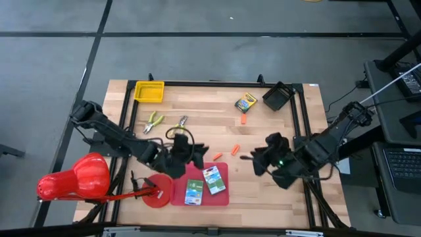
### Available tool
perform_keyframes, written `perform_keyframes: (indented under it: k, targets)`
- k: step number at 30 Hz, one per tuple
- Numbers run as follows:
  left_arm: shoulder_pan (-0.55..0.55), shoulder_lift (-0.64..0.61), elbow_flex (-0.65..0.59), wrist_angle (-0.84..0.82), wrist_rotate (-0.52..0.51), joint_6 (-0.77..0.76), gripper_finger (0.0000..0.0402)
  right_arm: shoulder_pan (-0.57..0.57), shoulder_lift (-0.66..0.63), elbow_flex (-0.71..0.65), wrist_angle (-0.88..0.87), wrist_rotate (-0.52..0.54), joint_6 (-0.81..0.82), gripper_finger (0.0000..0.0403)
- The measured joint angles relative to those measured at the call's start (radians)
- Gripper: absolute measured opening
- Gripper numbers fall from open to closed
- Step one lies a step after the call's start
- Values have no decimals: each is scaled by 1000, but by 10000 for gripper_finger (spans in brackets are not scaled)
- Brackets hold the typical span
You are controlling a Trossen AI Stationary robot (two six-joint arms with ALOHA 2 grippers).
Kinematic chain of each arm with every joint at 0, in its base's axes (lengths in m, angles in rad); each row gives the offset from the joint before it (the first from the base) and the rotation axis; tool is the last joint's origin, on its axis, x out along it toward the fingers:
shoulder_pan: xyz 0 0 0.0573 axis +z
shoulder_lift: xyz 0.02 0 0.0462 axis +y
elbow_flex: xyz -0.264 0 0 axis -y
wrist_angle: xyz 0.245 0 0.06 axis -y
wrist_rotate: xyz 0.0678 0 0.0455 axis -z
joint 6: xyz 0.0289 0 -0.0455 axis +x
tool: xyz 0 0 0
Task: Pick & Place School Supplies
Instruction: Put the yellow crayon box into the pink bin
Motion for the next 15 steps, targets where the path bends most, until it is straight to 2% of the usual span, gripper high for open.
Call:
perform_keyframes:
  k: [2, 5, 7, 11, 15]
  targets:
    - [34, -29, 0, 10, -17, 74, 140, -51, -7, -17, -2, -38, -32, 127]
    - [118, -62, 1, 6, 128, 242, 134, -153, -13, -51, 12, -110, -111, 127]
    - [175, -63, -1, -15, 191, 289, 130, -224, -13, -87, 13, -134, -156, 127]
    - [247, -118, -24, -18, 204, 315, 124, -397, -13, -176, 100, -239, -278, 127]
    - [295, -216, -57, -71, 209, 423, 115, -569, -13, -277, 308, -351, -440, 127]
